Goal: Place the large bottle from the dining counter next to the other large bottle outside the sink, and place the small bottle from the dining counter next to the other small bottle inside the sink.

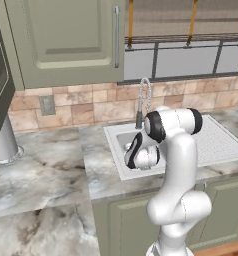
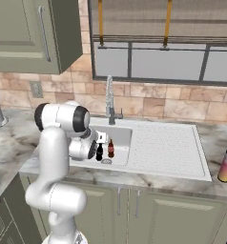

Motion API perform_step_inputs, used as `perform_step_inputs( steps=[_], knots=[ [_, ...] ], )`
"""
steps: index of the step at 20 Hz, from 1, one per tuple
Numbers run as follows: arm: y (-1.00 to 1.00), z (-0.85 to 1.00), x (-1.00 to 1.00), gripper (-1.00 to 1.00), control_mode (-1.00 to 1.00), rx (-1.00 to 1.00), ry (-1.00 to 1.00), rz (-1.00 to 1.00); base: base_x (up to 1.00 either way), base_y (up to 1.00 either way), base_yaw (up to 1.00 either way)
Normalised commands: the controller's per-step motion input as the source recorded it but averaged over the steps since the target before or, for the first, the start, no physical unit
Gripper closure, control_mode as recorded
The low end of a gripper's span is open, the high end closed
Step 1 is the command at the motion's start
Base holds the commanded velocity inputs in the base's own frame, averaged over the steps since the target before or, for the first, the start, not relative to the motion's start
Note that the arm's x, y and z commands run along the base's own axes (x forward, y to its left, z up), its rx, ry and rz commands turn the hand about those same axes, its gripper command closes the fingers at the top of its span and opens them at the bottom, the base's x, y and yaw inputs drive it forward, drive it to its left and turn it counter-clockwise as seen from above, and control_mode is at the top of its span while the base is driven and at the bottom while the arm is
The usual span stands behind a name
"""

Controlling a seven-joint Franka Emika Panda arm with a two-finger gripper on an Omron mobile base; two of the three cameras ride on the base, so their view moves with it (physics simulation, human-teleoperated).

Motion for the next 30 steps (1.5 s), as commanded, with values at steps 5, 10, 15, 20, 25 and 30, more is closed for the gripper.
perform_step_inputs(
  steps=[5,10,15,20,25,30],
  knots=[
    [0.00,-0.01,0.04,-1.00,-1.00,0.00,0.00,0.00,0.00,0.00,0.00],
    [0.00,0.02,0.00,-1.00,-1.00,0.00,-0.02,0.00,0.00,0.00,0.00],
    [0.00,0.25,-0.01,-1.00,-1.00,0.00,-0.07,0.00,0.00,0.00,0.00],
    [0.00,0.43,-0.18,-1.00,-1.00,0.00,-0.08,0.00,0.00,0.00,0.00],
    [0.05,0.29,-0.24,-1.00,-1.00,0.00,-0.06,0.00,0.00,0.00,0.00],
    [0.16,0.30,-0.41,-1.00,-1.00,0.00,-0.06,0.00,0.00,0.00,0.00]
  ],
)
